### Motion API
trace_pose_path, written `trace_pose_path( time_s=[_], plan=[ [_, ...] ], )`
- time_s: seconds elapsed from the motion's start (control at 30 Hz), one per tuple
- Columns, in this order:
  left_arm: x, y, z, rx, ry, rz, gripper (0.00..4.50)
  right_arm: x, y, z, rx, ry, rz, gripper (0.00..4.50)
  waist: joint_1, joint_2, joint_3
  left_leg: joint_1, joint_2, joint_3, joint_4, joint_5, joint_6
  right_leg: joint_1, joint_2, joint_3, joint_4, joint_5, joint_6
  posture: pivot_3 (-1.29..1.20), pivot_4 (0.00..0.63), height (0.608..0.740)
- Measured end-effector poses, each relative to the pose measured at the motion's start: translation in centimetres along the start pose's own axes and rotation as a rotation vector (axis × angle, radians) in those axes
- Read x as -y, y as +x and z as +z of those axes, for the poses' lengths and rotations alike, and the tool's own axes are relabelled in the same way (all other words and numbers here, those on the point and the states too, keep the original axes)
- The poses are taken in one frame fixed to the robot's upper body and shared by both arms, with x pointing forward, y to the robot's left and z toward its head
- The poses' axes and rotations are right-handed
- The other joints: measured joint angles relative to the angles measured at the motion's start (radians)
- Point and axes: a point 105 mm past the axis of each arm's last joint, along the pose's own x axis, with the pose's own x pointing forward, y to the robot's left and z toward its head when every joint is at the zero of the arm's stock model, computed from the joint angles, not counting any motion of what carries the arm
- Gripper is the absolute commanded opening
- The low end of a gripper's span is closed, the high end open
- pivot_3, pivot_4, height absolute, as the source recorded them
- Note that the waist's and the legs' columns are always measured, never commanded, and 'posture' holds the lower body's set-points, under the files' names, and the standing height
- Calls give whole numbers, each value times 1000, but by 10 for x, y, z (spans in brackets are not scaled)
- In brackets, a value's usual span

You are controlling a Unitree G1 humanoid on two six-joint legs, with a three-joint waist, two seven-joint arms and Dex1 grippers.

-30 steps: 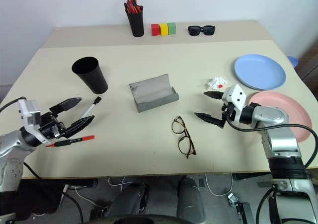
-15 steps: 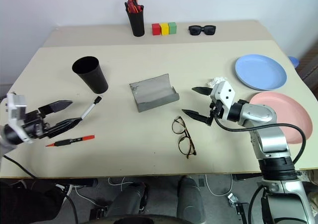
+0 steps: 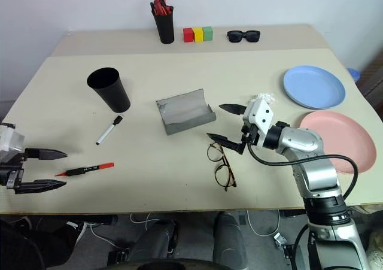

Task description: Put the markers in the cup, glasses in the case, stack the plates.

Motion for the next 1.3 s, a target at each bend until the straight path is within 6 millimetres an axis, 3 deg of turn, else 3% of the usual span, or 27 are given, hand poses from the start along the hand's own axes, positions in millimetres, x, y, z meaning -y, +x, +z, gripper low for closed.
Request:
trace_pose_path(
  time_s=[0.47, 0.57, 0.8, 0.83, 1.03, 1.1, 1.17, 1.3],
  plan=[
    [-5, 22, -25, -175, 36, -100, 4500, -2, -3, -2, -10, 13, -31, 4457, -3, 0, 0, 0, 4, 1, 0, -1, -1, -1, 5, 0, 0, 2, -3, 0, 150, 740],
    [-3, 30, -33, -200, 35, -127, 3703, -2, -3, -3, -14, 16, -34, 4500, -3, 0, 0, 0, 5, 1, 0, -1, -1, -1, 6, 0, 0, 2, -3, 0, 150, 740],
    [-7, 30, -40, -257, 98, -117, 278, -1, -4, -3, -16, 14, -42, 4500, -5, 0, 0, 1, 7, 1, 0, -1, -2, -1, 7, 0, 0, 3, -3, 0, 150, 740],
    [-8, 31, -39, -257, 102, -113, 57, -1, -4, -3, -17, 14, -42, 4500, -4, 0, 0, 1, 7, 1, 0, -1, -2, -1, 7, 0, 0, 3, -3, 0, 150, 740],
    [-9, 35, -36, -216, 85, -94, 57, 3, -4, -3, -21, 4, -49, 4500, -2, 2, -1, 2, 7, 2, 1, -1, -2, -1, 8, 0, 1, 3, -4, 0, 150, 740],
    [-10, 51, -18, -52, 56, -76, 57, 5, -3, -3, -20, 0, -54, 4500, 4, 2, -1, 1, 7, 1, 3, -1, -2, 0, 8, 0, 1, 3, -4, 0, 150, 740],
    [-13, 66, 17, 164, 63, -64, 57, 6, -2, -2, -14, -6, -55, 4500, 10, -3, 0, 0, 7, 0, 4, -1, -2, 0, 9, 0, 2, 4, -4, 0, 150, 740],
    [-34, 51, 92, 487, 159, 80, 57, 10, -1, -4, -8, 5, -57, 4500, 3, -6, 0, 1, 7, 0, 3, 0, -3, 0, 9, 0, 1, 5, -6, 0, 150, 740]
  ],
)
